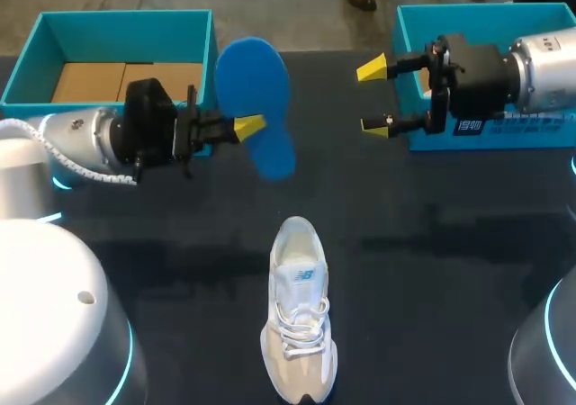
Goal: Take the shoe out of the shoebox, open the shoe tongue, remove and reinsert the insole, then place the shoe into the shoebox
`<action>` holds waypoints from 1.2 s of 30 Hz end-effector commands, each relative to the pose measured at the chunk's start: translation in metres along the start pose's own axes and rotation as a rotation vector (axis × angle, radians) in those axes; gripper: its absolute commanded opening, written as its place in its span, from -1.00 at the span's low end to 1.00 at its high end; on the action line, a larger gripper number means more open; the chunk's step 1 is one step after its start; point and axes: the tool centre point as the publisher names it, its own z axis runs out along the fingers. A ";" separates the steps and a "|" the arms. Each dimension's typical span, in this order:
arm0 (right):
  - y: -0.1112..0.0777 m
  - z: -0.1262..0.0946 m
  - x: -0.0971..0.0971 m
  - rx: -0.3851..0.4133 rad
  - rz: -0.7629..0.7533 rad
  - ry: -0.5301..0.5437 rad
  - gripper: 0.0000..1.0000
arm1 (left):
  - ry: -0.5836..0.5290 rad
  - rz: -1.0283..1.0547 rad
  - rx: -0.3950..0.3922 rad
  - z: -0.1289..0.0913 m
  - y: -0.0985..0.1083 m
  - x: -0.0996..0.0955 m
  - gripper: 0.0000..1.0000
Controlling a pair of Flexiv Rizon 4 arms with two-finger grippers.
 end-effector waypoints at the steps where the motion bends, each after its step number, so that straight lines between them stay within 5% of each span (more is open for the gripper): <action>1: 0.000 0.002 0.000 -0.001 0.001 -0.003 1.00 | -0.109 -0.847 0.000 -0.005 0.001 0.004 -1.00; 10: 0.000 0.002 0.000 -0.001 0.001 -0.003 1.00 | -0.098 -1.298 -0.056 -0.008 0.002 0.009 -1.00; 24: 0.000 0.002 0.000 -0.001 0.001 -0.003 1.00 | -0.086 -1.235 -0.095 -0.008 0.003 0.012 -1.00; 28: 0.000 0.002 0.000 -0.001 0.001 -0.003 1.00 | -0.052 -1.528 -0.032 -0.012 0.020 -0.003 -1.00; 36: 0.000 0.002 0.000 -0.001 0.001 -0.003 1.00 | -0.060 -1.743 0.023 -0.008 0.050 -0.010 -1.00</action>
